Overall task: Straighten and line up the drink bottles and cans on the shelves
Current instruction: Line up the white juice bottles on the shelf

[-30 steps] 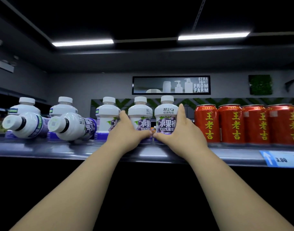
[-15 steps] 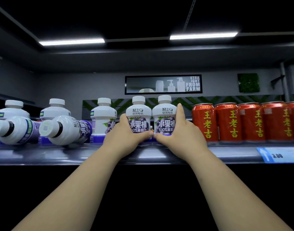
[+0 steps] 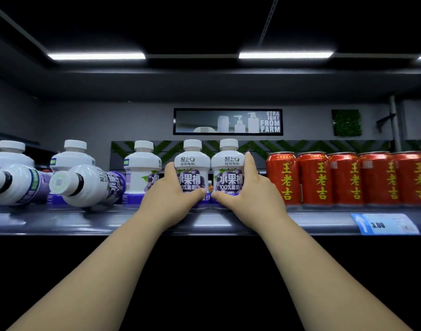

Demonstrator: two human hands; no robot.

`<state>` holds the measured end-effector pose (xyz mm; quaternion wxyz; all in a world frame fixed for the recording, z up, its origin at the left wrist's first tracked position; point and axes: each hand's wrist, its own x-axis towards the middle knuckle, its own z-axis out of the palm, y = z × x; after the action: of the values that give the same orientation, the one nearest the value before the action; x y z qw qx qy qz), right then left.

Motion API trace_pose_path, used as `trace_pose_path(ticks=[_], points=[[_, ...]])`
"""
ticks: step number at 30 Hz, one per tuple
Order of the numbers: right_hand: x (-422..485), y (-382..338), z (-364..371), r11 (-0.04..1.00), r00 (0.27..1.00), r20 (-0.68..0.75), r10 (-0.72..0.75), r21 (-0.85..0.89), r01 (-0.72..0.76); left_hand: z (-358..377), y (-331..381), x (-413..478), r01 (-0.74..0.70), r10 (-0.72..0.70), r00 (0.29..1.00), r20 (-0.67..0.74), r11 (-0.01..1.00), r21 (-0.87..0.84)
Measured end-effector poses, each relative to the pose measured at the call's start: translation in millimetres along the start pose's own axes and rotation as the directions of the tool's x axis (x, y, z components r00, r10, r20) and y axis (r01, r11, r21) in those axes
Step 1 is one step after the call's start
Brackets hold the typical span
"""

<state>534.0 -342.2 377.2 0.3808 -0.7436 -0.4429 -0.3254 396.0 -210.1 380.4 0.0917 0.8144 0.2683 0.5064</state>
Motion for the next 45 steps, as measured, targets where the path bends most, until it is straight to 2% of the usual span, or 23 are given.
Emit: trace_pose_path(ticks=[4,7,11,13,15,17,19,22,26,30,35,38,40,45], points=[[0.9,-1.1,2.0,0.998,1.000,-0.016,-0.025,0.059,0.026,-5.6,0.7,-3.4,-0.024,0.025,1.000,0.006,0.997,-0.074],[-3.1,-0.9,1.9,0.990,0.988,-0.132,-0.085,0.097,0.098,-24.1,-9.0,-17.2,-0.088,0.083,0.995,-0.047,0.988,-0.123],[-17.4,-16.3,9.9,0.942,0.887,-0.395,-0.238,0.127,0.310,-56.1,-46.6,-52.1,-0.192,0.182,0.959,-0.217,0.981,-0.026],[-28.1,-42.5,21.7,0.897,0.846,-0.452,-0.283,0.187,0.400,-67.4,-69.0,-68.1,-0.199,0.184,0.947,-0.262,0.979,-0.031],[-35.7,-79.9,37.2,0.858,0.863,-0.411,-0.295,0.283,0.428,-76.6,-92.5,-76.7,-0.178,0.162,0.933,-0.321,0.984,-0.022],[-38.0,-119.2,49.7,0.851,0.927,-0.282,-0.246,0.394,0.346,-85.6,-113.9,-77.2,-0.130,0.110,0.909,-0.403,0.991,-0.021],[-32.6,-149.3,60.7,0.873,0.967,-0.172,-0.186,0.423,0.243,-92.6,-130.5,-72.5,-0.050,0.011,0.885,-0.465,0.996,-0.071],[-16.0,-176.8,74.2,0.944,0.998,-0.015,-0.064,0.324,0.066,-99.6,-142.8,-62.2,0.026,-0.098,0.892,-0.442,0.986,-0.165],[2.6,-185.2,88.0,0.987,0.987,0.123,0.105,0.110,-0.119,-101.4,-146.2,-43.1,0.018,-0.075,0.923,-0.377,0.988,-0.154],[6.0,-185.0,93.6,0.984,0.981,0.120,0.154,0.074,-0.164,-103.7,-144.3,-26.8,-0.051,0.013,0.935,-0.354,0.994,-0.099],[2.2,-181.2,95.3,0.982,0.990,-0.008,0.139,0.132,-0.137,-109.9,-133.0,0.9,-0.123,0.009,0.948,-0.318,0.932,-0.342],[1.0,-177.2,94.7,0.987,0.994,0.041,0.103,0.120,-0.108,-100.6,-120.0,13.1,-0.147,0.004,0.948,-0.319,0.893,-0.426],[-1.2,-173.4,94.2,0.990,0.995,0.061,0.073,0.116,-0.080,-90.4,-118.9,15.7,-0.131,-0.002,0.949,-0.316,0.908,-0.399],[-7.0,-173.1,89.8,0.992,0.998,0.022,0.057,0.116,-0.059,-88.2,-126.4,16.7,-0.107,0.051,0.955,-0.293,0.978,-0.178]])
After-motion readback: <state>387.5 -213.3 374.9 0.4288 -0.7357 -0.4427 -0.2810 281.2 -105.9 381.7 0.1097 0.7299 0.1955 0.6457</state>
